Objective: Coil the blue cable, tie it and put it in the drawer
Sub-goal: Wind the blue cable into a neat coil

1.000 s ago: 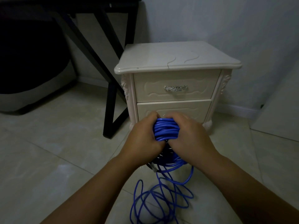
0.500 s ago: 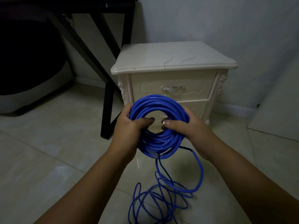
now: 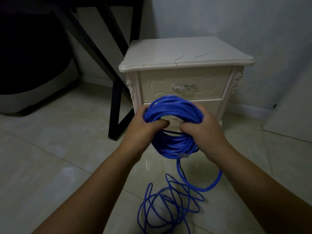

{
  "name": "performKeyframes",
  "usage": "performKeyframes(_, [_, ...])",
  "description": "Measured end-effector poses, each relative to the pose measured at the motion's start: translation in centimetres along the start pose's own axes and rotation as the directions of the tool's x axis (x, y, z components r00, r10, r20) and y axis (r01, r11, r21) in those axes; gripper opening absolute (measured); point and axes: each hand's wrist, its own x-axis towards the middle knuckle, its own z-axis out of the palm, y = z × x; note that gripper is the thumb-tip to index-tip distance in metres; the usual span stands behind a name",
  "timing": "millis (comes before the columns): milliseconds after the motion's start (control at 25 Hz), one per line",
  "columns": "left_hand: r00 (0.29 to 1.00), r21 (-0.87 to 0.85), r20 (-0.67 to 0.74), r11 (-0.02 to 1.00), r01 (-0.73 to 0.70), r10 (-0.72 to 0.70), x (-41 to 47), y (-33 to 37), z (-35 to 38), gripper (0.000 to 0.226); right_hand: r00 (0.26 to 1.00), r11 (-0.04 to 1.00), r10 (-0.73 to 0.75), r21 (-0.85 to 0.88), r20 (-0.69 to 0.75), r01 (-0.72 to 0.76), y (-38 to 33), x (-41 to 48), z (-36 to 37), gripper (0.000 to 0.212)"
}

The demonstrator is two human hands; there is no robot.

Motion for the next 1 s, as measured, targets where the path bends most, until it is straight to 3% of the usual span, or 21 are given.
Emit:
performKeyframes(120, [0.964, 0.463, 0.189, 0.849, -0.256, 0.187, -0.2, 0.0, -0.7, 0.047, 0.981, 0.890, -0.127, -0.420, 0.148, 0.179, -0.2, -0.5, 0.2, 0.041])
performKeyframes(200, [0.959, 0.531, 0.200, 0.801, -0.276, 0.198, -0.3, -0.3, -0.5, 0.036, 0.980, 0.860, -0.112, -0.477, 0.167, 0.179, -0.3, -0.6, 0.3, 0.042])
performKeyframes(400, [0.984, 0.338, 0.023, 0.925, -0.175, 0.178, 0.0, -0.1, 0.4, 0.030, 0.992, 0.943, -0.038, -0.325, 0.120, 0.075, -1.0, 0.0, 0.0, 0.049])
performKeyframes(560, [0.994, 0.012, -0.102, 0.999, -0.034, 0.035, 0.4, -0.4, 0.3, 0.036, 0.988, 0.996, 0.086, -0.019, 0.132, -0.085, -0.8, 0.5, -0.7, 0.052])
performKeyframes(680, [0.992, -0.280, -0.104, 0.959, 0.038, -0.070, 0.9, -0.6, 0.3, 0.033, 0.971, 0.940, 0.177, 0.265, 0.159, -0.215, 0.1, 0.4, -0.4, 0.054])
performKeyframes(800, [0.984, -0.418, -0.107, 0.904, 0.088, -0.145, 1.1, -1.0, 0.6, 0.030, 0.955, 0.815, 0.260, 0.497, 0.144, -0.297, 0.7, 0.0, 0.8, 0.062])
performKeyframes(880, [0.971, -0.490, -0.099, 0.860, 0.144, -0.219, 1.2, -1.1, 0.7, 0.031, 0.957, 0.763, 0.233, 0.578, 0.171, -0.289, 0.5, -0.2, 0.8, 0.065])
performKeyframes(1000, [0.954, -0.569, -0.083, 0.800, 0.192, -0.287, 1.2, -1.1, 0.7, 0.028, 0.964, 0.790, 0.147, 0.560, 0.220, -0.249, -0.1, -0.4, 0.6, 0.082])
